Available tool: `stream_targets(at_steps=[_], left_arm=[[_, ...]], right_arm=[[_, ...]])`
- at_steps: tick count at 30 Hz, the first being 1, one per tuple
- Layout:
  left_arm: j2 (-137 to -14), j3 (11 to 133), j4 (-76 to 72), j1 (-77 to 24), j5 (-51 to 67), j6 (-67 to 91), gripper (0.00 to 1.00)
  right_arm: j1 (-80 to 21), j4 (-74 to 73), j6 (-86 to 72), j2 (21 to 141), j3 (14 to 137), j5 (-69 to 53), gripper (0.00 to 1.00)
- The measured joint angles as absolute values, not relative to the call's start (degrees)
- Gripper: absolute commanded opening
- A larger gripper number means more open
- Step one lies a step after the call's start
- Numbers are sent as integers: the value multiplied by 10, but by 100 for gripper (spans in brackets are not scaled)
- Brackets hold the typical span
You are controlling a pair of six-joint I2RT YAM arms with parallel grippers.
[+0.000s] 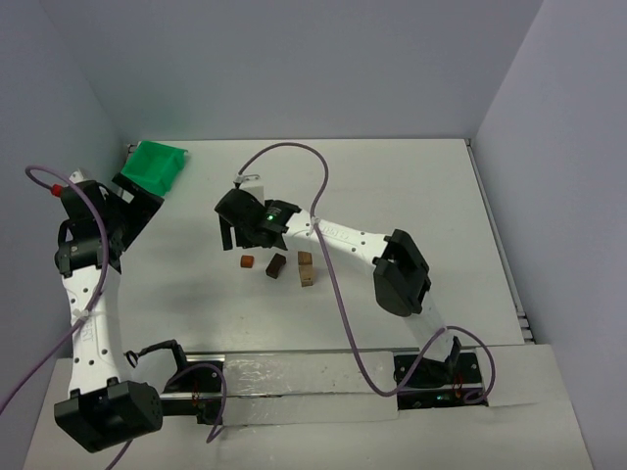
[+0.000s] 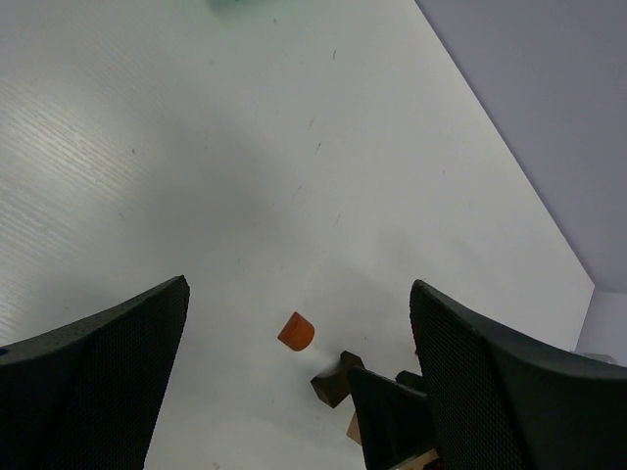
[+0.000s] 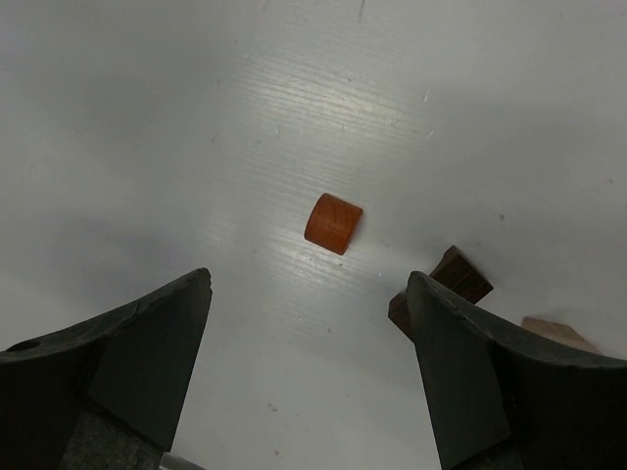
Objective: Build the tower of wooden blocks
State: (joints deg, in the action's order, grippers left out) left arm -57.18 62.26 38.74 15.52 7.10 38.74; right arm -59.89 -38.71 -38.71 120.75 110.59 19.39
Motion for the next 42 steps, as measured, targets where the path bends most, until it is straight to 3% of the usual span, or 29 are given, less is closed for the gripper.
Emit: stream_targets(at_steps=[32, 42], left_arm=[[-552, 569, 367, 168, 96, 401, 99], [-552, 561, 364, 173, 99, 401, 99]], right_arm=[[-601, -415, -462, 1353, 1164, 182, 79], [-601, -416, -465, 1377, 1173, 177, 69]])
